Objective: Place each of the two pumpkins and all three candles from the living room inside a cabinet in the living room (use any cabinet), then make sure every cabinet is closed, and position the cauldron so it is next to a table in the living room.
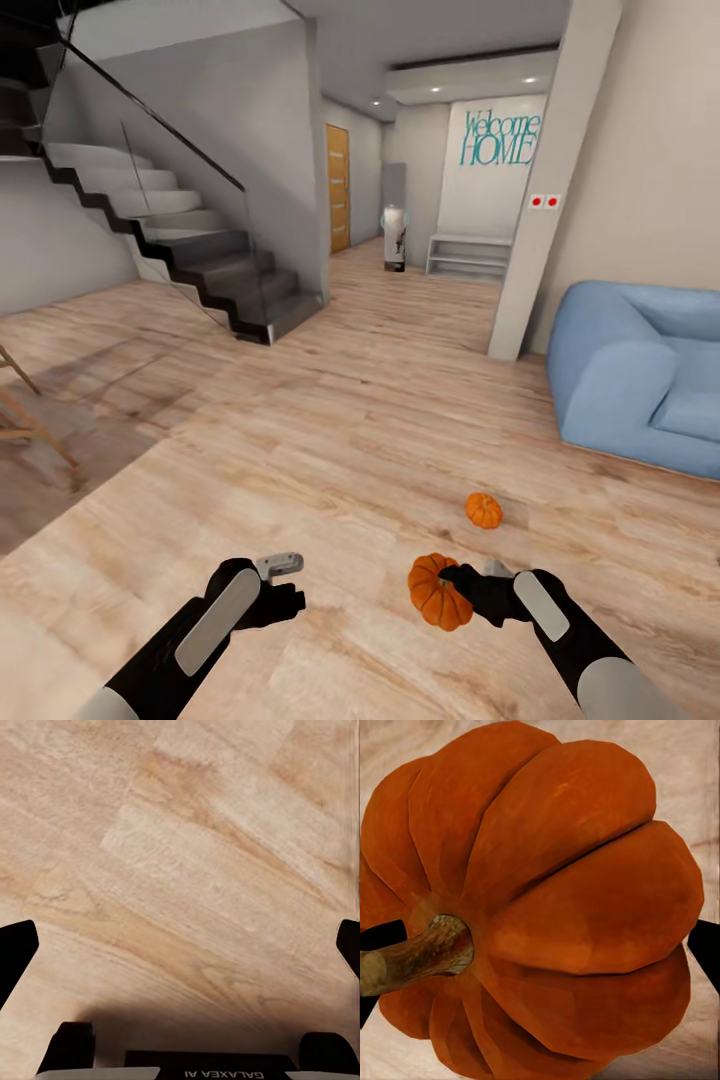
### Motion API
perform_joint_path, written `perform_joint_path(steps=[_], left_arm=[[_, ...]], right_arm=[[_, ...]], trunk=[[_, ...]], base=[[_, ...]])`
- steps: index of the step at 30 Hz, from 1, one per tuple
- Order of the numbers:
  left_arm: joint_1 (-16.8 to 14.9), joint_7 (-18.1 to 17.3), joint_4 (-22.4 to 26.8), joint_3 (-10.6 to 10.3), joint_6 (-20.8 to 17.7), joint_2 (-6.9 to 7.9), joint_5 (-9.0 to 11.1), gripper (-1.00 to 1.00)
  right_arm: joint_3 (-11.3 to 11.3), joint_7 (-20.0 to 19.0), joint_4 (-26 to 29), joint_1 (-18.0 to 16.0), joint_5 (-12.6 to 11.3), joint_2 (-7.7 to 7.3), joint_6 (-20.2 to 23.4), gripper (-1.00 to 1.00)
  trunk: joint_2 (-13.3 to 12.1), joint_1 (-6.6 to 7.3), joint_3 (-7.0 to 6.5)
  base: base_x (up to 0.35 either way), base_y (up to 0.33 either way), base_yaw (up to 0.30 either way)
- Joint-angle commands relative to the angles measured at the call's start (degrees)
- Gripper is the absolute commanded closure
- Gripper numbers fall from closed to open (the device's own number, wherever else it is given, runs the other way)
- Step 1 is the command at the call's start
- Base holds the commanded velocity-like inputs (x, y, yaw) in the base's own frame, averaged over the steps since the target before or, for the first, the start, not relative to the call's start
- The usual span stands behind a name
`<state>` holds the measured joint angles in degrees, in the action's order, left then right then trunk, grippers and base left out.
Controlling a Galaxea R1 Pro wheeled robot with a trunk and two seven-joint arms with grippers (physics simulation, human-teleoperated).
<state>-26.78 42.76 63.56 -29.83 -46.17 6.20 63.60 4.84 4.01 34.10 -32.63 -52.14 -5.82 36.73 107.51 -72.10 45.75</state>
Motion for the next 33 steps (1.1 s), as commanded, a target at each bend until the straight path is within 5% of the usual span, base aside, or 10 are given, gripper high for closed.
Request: perform_joint_path(steps=[1, 11, 26, 33], left_arm=[[-0.04, 0.62, 0.09, -0.15, 0.03, 0.07, 0.56, -1.00], [-0.08, 0.62, 0.07, -0.14, 0.03, 0.13, 0.56, -1.00], [-0.05, 0.66, 0.08, -0.18, 0.03, 0.13, 0.50, -1.00], [-0.03, 0.59, 0.00, -0.15, 0.03, -0.03, -1.64, -1.00]], right_arm=[[0.32, 0.40, 0.09, -0.05, -0.90, -0.06, 0.01, 1.00], [0.34, 0.53, 0.15, -0.05, -0.92, -0.05, 0.01, 1.00], [0.33, 0.65, 0.09, -0.05, -1.09, 0.02, 0.01, 1.00], [0.28, 0.65, 0.09, -0.04, -1.12, 0.00, 0.01, 1.00]], trunk=[[0.03, -0.02, 0.05], [0.03, -0.02, 0.05], [0.03, -0.02, 0.10], [0.03, -0.02, 0.16]], base=[[0.266, -0.152, -0.262], [0.266, -0.156, -0.220], [0.271, -0.117, -0.046], [0.295, -0.033, -0.235]])
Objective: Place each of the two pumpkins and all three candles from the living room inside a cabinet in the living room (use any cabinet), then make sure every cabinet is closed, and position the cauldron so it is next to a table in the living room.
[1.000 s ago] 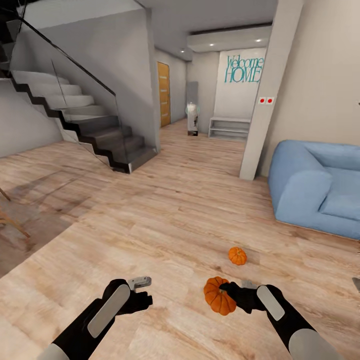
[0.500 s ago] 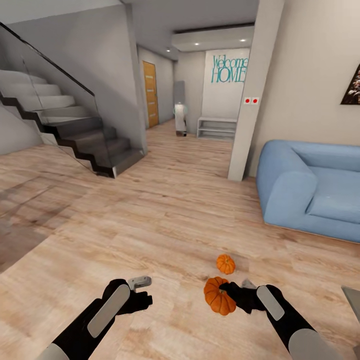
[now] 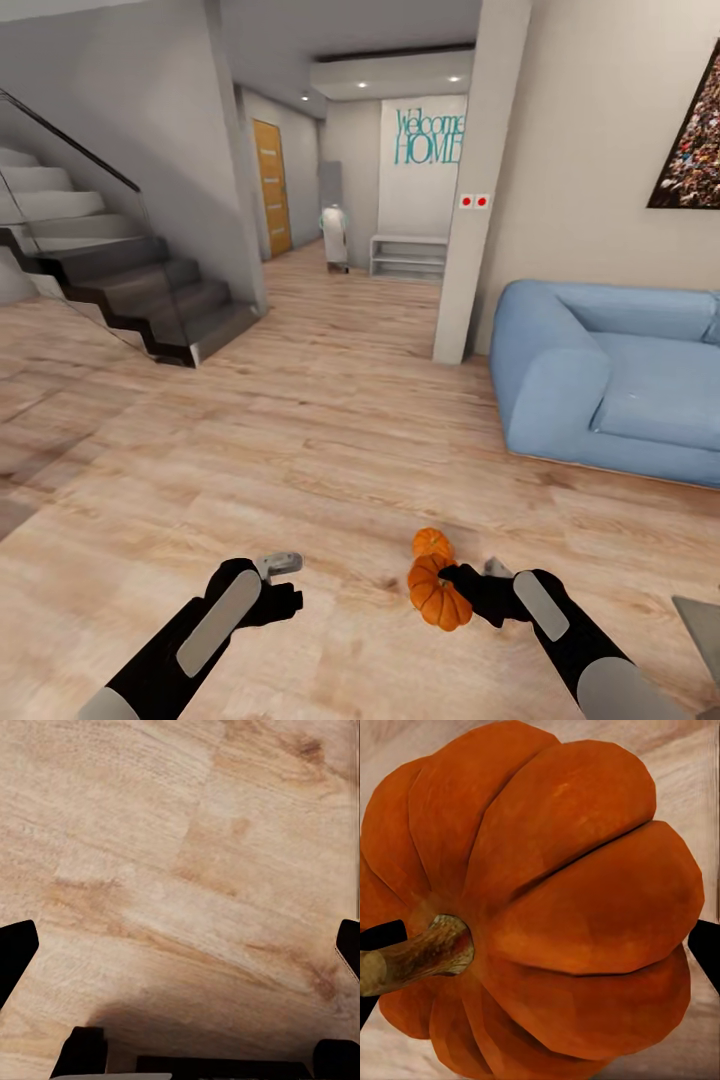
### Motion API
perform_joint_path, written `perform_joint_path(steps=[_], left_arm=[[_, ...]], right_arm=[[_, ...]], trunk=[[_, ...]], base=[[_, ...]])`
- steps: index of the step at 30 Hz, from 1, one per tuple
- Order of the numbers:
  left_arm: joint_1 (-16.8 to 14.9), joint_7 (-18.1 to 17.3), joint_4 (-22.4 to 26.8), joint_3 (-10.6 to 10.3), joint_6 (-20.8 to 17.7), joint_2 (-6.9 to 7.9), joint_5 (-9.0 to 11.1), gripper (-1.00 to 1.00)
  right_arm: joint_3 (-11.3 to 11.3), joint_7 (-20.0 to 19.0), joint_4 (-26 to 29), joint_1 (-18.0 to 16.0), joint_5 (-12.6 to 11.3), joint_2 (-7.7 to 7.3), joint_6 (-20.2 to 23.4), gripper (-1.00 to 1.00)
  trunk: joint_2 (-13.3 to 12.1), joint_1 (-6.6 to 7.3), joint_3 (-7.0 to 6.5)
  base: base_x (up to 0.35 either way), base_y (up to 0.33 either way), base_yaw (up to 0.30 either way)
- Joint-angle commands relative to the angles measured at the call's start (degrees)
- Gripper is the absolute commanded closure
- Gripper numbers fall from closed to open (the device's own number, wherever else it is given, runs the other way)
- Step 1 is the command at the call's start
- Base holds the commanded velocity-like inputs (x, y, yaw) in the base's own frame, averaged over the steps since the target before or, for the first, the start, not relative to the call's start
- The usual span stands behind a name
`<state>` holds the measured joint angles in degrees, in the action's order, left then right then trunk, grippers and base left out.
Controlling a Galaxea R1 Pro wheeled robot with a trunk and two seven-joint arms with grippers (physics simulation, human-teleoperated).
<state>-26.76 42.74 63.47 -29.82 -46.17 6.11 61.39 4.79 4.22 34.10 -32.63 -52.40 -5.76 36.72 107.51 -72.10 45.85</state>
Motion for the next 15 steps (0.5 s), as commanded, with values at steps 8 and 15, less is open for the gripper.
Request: perform_joint_path(steps=[8, 15], left_arm=[[-0.05, 0.58, 0.16, -0.15, 0.03, 0.04, 0.33, -1.00], [-0.05, 0.20, 0.55, 0.00, 0.03, 0.20, 0.31, -1.00]], right_arm=[[0.31, 0.43, 0.09, -0.02, -0.86, -0.05, 0.01, 1.00], [0.31, 0.43, 0.09, -0.04, -0.86, -0.05, 0.01, 1.00]], trunk=[[0.03, -0.02, 0.06], [0.03, -0.02, 0.06]], base=[[0.258, -0.182, -0.252], [0.089, -0.047, -0.256]])
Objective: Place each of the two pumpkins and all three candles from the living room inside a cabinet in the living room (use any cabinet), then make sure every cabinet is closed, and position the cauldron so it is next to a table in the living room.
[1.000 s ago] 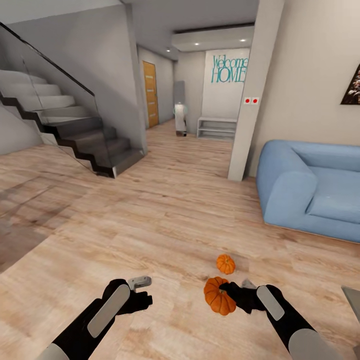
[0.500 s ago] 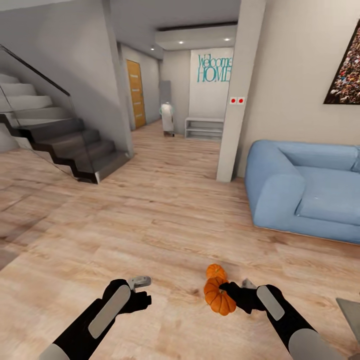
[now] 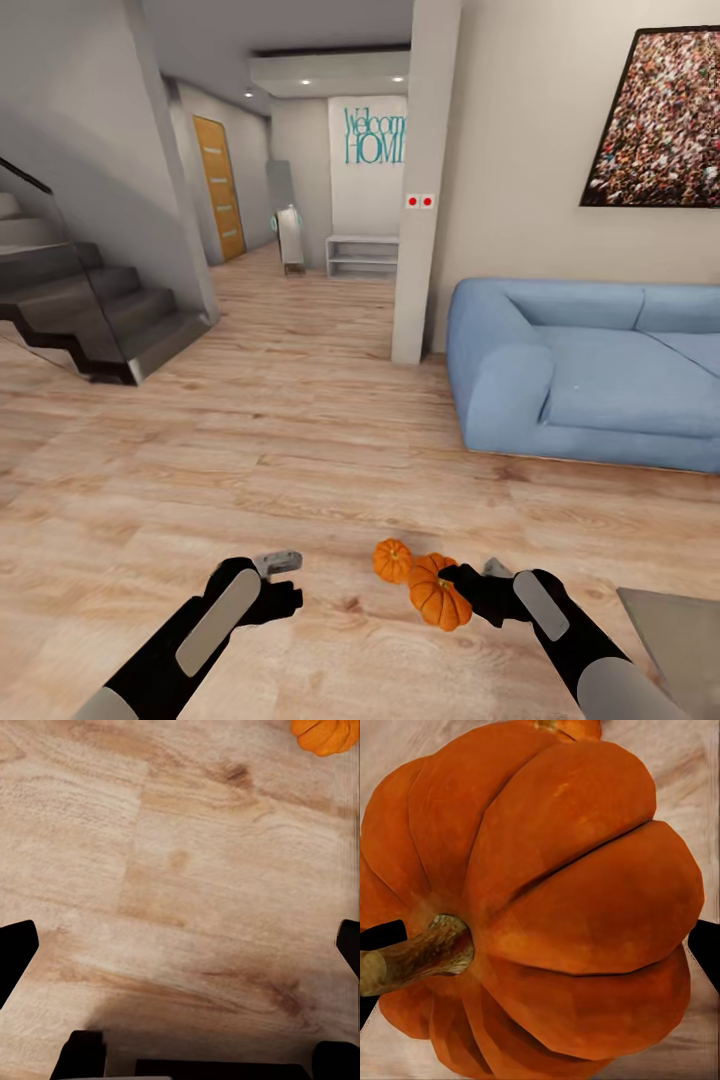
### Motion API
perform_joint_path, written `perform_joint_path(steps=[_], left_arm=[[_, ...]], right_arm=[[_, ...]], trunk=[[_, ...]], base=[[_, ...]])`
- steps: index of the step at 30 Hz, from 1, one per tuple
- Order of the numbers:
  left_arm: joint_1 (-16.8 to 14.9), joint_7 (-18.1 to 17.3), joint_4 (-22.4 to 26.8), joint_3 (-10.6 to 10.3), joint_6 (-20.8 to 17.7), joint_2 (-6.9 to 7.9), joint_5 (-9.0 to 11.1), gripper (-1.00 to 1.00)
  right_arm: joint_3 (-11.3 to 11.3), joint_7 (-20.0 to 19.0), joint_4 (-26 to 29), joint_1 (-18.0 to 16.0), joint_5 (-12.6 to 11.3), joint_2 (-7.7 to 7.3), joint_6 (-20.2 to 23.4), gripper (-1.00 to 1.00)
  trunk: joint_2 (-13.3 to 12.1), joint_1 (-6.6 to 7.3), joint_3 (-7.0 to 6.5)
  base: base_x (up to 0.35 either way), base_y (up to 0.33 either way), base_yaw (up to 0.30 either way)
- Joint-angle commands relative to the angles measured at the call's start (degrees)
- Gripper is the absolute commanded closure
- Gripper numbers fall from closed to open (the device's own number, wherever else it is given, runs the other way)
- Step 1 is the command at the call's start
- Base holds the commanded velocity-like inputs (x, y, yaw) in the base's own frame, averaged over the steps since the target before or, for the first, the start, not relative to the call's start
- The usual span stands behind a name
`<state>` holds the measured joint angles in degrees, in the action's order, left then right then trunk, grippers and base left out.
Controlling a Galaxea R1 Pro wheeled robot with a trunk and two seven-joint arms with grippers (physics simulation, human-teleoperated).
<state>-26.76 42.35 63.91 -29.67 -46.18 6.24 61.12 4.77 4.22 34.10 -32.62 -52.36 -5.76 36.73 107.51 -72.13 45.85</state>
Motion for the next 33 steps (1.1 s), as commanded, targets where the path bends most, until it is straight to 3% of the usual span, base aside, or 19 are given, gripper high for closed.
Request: perform_joint_path(steps=[1, 9, 33], left_arm=[[-0.04, 0.55, 0.15, -0.14, 0.02, 0.07, 0.61, -1.00], [-0.04, 0.46, 0.24, -0.04, -0.05, 0.08, 0.64, -1.00], [-0.04, 0.44, 0.16, -0.04, -0.05, 0.12, 0.65, -1.00]], right_arm=[[0.33, 0.44, 0.09, -0.06, -0.90, -0.05, 0.01, 1.00], [0.33, 0.37, 0.09, -0.06, -0.90, -0.05, 0.01, 1.00], [0.35, 0.35, 0.14, -0.04, -0.80, -0.05, -0.07, 1.00]], trunk=[[0.03, 0.01, 0.05], [0.03, 0.01, 0.05], [0.03, 0.01, 0.05]], base=[[0.009, -0.005, -0.257], [0.100, 0.008, -0.256], [0.322, 0.004, -0.248]])
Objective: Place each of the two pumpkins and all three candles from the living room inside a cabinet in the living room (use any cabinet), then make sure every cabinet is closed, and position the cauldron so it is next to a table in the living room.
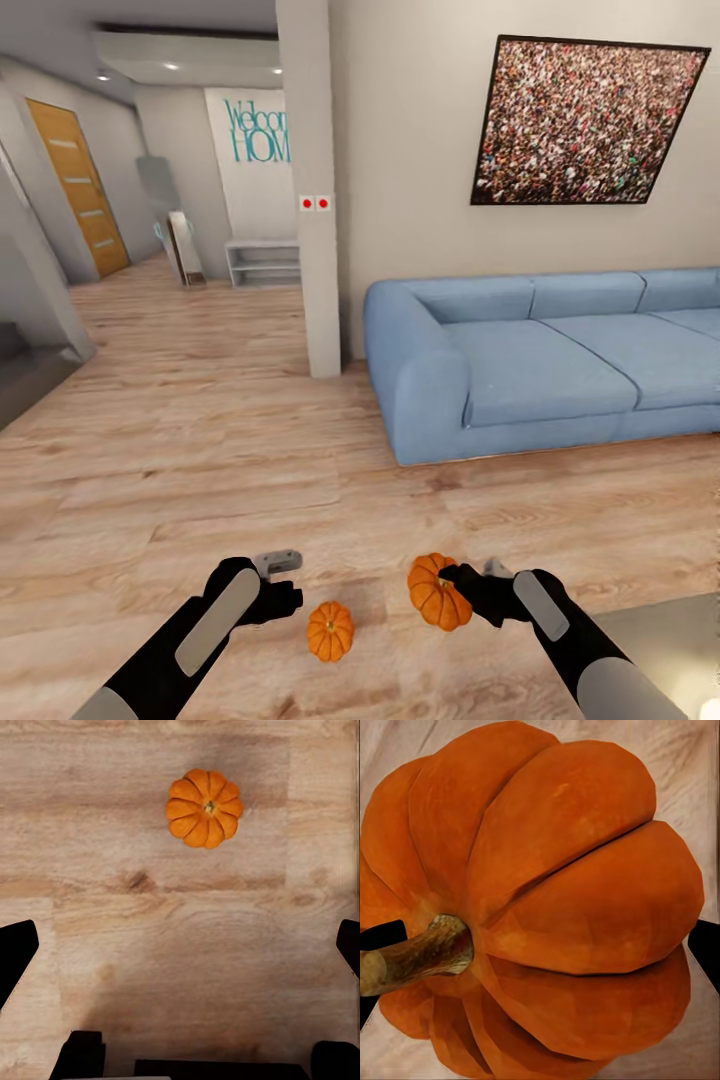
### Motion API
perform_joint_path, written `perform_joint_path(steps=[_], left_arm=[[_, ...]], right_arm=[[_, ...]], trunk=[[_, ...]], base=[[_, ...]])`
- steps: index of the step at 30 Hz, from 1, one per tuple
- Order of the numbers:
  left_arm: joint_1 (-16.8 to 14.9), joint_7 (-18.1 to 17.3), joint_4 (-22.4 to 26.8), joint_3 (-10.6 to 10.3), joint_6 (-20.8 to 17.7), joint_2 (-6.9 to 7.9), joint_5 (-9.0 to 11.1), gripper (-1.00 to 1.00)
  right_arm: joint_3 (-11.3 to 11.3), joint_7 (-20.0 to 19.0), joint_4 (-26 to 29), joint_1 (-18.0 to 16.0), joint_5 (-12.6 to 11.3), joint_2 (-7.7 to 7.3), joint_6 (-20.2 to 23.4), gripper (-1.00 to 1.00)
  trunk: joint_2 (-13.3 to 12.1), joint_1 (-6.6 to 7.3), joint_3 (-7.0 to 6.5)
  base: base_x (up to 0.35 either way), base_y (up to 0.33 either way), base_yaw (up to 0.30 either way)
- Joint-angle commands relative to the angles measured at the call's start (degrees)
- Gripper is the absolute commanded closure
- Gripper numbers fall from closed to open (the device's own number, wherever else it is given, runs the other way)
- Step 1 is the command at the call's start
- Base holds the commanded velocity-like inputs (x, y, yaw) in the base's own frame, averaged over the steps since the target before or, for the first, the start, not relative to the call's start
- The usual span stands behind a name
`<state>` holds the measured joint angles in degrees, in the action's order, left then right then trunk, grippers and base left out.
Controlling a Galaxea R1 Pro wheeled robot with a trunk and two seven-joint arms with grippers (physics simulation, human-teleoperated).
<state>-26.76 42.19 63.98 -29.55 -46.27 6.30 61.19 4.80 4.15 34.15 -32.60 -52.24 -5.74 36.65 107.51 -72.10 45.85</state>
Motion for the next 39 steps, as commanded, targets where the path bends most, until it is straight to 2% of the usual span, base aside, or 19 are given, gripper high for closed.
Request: perform_joint_path(steps=[1, 7, 17, 39], left_arm=[[-0.04, 0.60, 0.09, -0.15, 0.04, 0.08, 0.59, -1.00], [-0.04, 0.53, 0.09, -0.15, 0.04, 0.12, 0.60, -1.00], [-0.04, 0.60, 0.09, -0.15, 0.04, 0.04, 0.60, -1.00], [-0.04, 0.61, -0.07, -0.15, 0.04, 0.05, 0.60, -1.00]], right_arm=[[0.33, 0.42, 0.11, -0.06, -0.91, -0.06, 0.00, 1.00], [0.39, 0.42, 0.12, -0.08, -0.85, -0.06, 0.00, 1.00], [0.39, 0.46, 0.13, -0.05, -0.85, -0.06, 0.00, 1.00], [0.39, 0.46, 0.13, -0.06, -0.85, -0.06, 0.05, 1.00]], trunk=[[0.03, -0.02, 0.05], [0.03, -0.02, 0.05], [0.03, -0.02, 0.05], [0.03, -0.02, 0.05]], base=[[0.268, 0.052, -0.213], [0.246, 0.102, -0.056], [0.095, 0.083, -0.002], [0.225, -0.115, 0.000]])
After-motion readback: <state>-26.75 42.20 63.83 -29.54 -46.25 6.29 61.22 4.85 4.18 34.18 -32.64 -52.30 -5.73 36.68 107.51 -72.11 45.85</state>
